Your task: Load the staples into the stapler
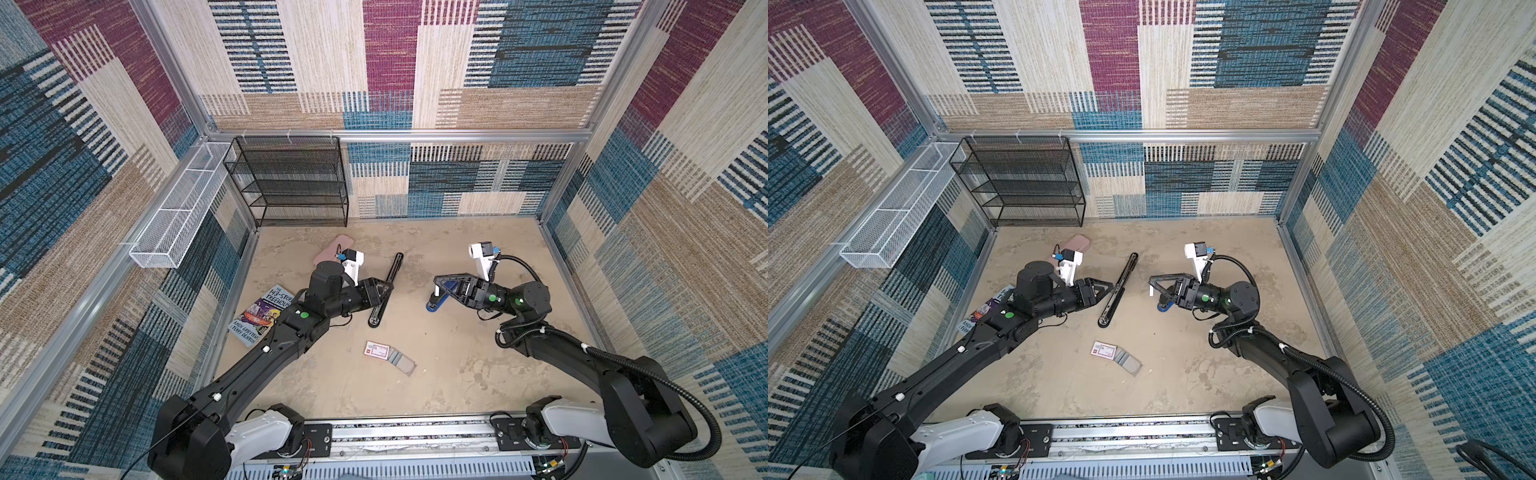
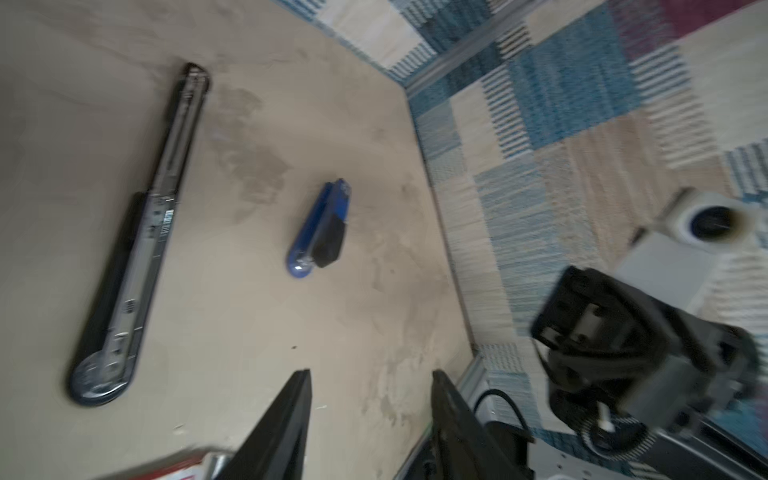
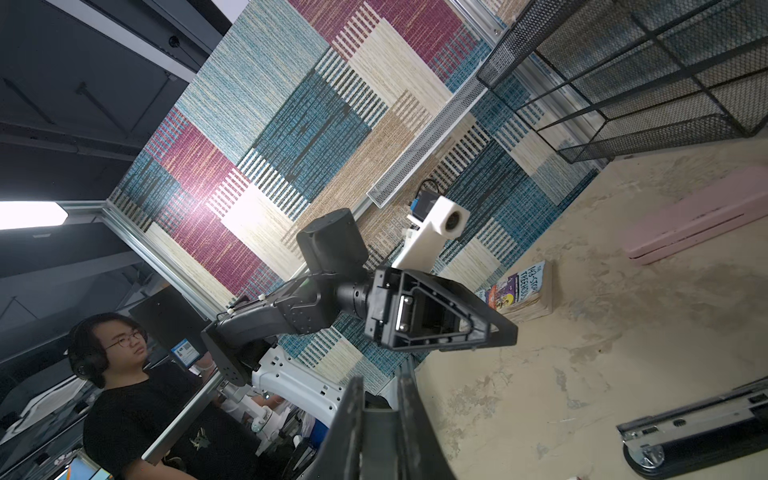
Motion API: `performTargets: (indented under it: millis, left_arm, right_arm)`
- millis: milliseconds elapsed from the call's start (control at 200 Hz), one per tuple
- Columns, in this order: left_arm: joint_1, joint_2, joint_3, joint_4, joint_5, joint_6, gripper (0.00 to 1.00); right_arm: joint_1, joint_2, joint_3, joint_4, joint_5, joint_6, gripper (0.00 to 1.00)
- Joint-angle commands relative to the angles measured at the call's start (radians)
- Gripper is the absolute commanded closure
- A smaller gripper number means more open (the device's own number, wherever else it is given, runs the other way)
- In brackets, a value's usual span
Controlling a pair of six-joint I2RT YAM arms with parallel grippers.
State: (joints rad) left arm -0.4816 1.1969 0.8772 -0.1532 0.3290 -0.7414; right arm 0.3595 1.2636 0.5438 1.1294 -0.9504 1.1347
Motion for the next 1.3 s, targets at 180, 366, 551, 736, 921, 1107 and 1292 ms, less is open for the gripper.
performTargets:
  millis: [180, 366, 551, 736, 921, 1107, 1292]
  left_arm:
    - [0.067, 0.275, 0.077, -0.268, -0.347, 0.106, 0.51]
    - [0.067, 0.468, 0.146, -0.243, -0.307, 0.130, 0.53]
    - [0.064, 0.615, 0.183, -0.208, -0.149, 0.141, 0.60]
    - [0.007, 0.645, 0.175, -0.151, -0.049, 0.123, 0.63]
    - [-0.081, 0.675, 0.226, -0.148, -0.016, 0.110, 0.63]
    - [-0.101, 0.665, 0.196, -0.050, 0.045, 0.070, 0.63]
    - [-0.090, 0.537, 0.101, -0.065, -0.019, 0.054, 0.63]
  right_arm:
    - [-0.001, -0.021, -0.010, -0.082, -0.007, -0.051, 0.83]
    - [-0.003, -0.013, -0.005, -0.100, -0.009, -0.064, 0.83]
    - [-0.012, 0.015, 0.006, -0.108, -0.006, -0.069, 0.83]
    - [-0.017, 0.044, 0.032, -0.139, -0.007, -0.095, 0.83]
    - [-0.024, 0.085, 0.063, -0.190, 0.003, -0.133, 0.83]
    - [-0.024, 0.136, 0.127, -0.344, 0.039, -0.237, 0.83]
    - [-0.020, 0.201, 0.247, -0.645, 0.139, -0.422, 0.83]
